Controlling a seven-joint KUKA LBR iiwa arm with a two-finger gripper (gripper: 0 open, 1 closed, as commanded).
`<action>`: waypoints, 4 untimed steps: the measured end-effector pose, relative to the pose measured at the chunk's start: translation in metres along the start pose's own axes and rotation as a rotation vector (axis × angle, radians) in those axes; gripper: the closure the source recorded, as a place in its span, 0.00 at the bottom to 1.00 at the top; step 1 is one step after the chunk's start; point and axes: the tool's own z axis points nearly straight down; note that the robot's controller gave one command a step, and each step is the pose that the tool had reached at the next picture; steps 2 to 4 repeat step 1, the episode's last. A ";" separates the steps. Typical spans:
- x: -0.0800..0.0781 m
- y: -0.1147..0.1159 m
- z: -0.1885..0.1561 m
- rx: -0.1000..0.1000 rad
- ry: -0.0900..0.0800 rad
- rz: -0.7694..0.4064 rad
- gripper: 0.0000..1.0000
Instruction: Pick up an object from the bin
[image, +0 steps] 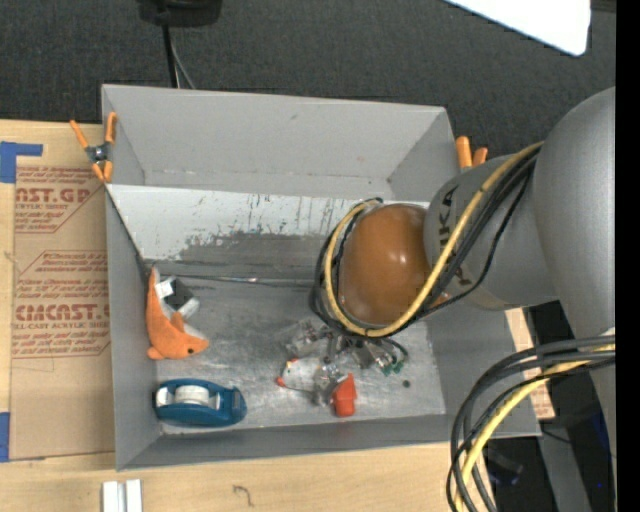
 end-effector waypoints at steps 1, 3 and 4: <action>0.009 -0.004 -0.150 0.000 0.010 0.010 1.00; 0.009 -0.004 -0.150 0.000 0.010 0.010 1.00; 0.009 -0.004 -0.150 0.000 0.010 0.010 1.00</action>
Offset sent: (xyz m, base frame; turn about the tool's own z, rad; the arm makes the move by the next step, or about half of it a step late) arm 0.0000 0.0000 0.0000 0.0000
